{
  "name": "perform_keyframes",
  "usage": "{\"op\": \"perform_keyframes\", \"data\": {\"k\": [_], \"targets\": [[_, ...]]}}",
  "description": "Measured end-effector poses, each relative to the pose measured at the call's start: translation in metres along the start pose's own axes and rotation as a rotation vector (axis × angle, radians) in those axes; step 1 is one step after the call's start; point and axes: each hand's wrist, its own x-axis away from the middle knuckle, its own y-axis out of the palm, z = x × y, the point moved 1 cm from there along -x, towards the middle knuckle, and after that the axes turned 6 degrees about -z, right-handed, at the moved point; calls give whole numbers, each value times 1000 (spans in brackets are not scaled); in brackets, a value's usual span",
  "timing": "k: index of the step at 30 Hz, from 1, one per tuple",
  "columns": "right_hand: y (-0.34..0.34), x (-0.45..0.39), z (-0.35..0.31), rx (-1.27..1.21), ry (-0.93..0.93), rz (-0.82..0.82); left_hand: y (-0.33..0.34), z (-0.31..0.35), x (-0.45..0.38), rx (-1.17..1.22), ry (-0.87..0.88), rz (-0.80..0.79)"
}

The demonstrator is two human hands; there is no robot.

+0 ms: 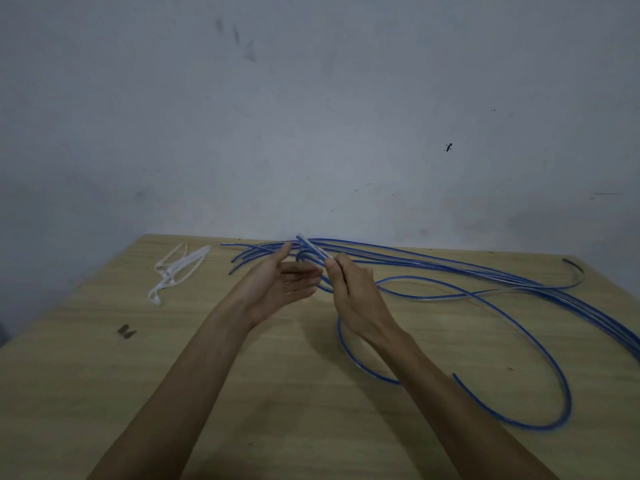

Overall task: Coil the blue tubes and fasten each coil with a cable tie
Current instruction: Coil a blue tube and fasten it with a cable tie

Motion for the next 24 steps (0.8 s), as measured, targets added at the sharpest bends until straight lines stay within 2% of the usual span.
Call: {"op": "perform_keyframes", "data": {"k": [1, 3, 4, 5, 6, 8, 10, 12, 16, 24], "targets": [[-1, -2, 0, -44, 8, -29, -11, 0, 2, -263, 92, 139], [-2, -5, -4, -115, 8, -129, -32, 5, 3, -728, 437, 432], [-1, -6, -7, -148, 3, -188, -39, 10, 5, -875, 624, 491], [2, -8, -11, -184, 3, -242, -42, 14, 6, -971, 755, 438], [4, -11, -15, -224, 8, -287, -44, 17, 7, -1038, 801, 300], [9, -17, -23, -303, 34, -342, -44, 21, 9, -1100, 696, 13], [14, -24, -27, -379, 64, -353, -49, 21, 11, -1136, 634, -81], [20, -31, -26, -421, 87, -349, -57, 21, 10, -1150, 622, -62], [45, -41, -18, -353, 87, -321, -74, 12, 8, -1142, 574, -5], [94, -49, -12, 173, -115, -308, -111, -5, 9, -1162, 402, 32]]}}
